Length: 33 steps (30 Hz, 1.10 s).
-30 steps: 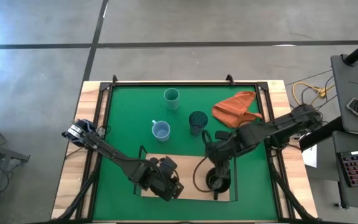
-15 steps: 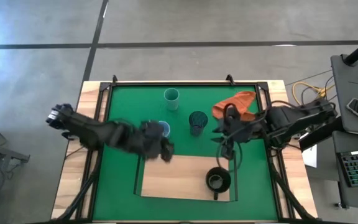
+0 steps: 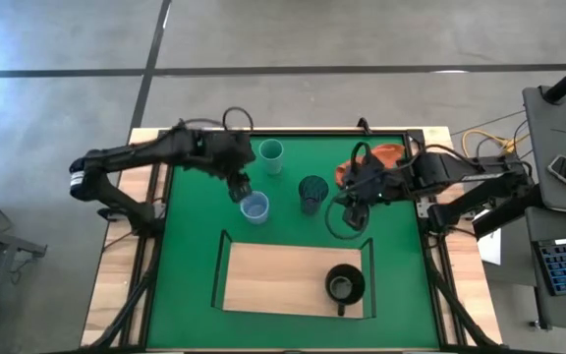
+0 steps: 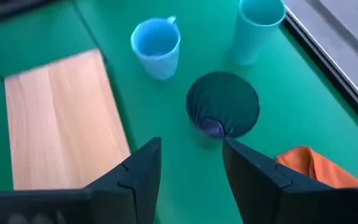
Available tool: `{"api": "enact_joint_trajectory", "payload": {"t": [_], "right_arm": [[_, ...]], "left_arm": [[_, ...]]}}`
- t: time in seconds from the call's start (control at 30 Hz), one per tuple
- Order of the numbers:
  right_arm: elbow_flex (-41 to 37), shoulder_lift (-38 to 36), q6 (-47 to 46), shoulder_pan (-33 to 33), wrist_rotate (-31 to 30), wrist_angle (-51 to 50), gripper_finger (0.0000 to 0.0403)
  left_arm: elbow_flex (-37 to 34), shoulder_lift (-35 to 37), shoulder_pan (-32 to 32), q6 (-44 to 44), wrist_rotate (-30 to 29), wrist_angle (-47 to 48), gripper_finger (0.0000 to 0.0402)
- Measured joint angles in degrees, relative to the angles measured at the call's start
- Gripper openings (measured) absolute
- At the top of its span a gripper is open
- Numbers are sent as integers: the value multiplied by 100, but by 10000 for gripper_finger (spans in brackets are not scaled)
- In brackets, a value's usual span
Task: Stack small to large cups/mugs on shelf
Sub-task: Put the blue mug on the shelf
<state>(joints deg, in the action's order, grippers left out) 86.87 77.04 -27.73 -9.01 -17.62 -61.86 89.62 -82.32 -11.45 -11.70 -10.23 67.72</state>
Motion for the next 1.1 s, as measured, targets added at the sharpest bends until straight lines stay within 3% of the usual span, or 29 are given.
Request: {"api": "enact_joint_trajectory", "payload": {"t": [0.17, 0.43, 0.6, 0.73, 1.1], "right_arm": [[0, 63, -819, 293, -24, 231, 164], [0, 328, -1802, 537, -54, 249, 152], [0, 530, -1879, 593, -2, 255, 144], [-2, 596, -1833, 755, 505, 260, 140], [-4, 645, -1638, 908, 753, 876, 136]], "left_arm": [[-666, -98, -1079, 872, 795, -58, 173], [-1564, -84, -1384, 3144, 1074, -673, 173], [-1965, -169, -1503, 3147, 1388, -1413, 173], [-2172, -278, -1511, 2935, 1614, -2017, 173], [-2340, -750, -1521, 2851, 1817, -1926, 173]]}}
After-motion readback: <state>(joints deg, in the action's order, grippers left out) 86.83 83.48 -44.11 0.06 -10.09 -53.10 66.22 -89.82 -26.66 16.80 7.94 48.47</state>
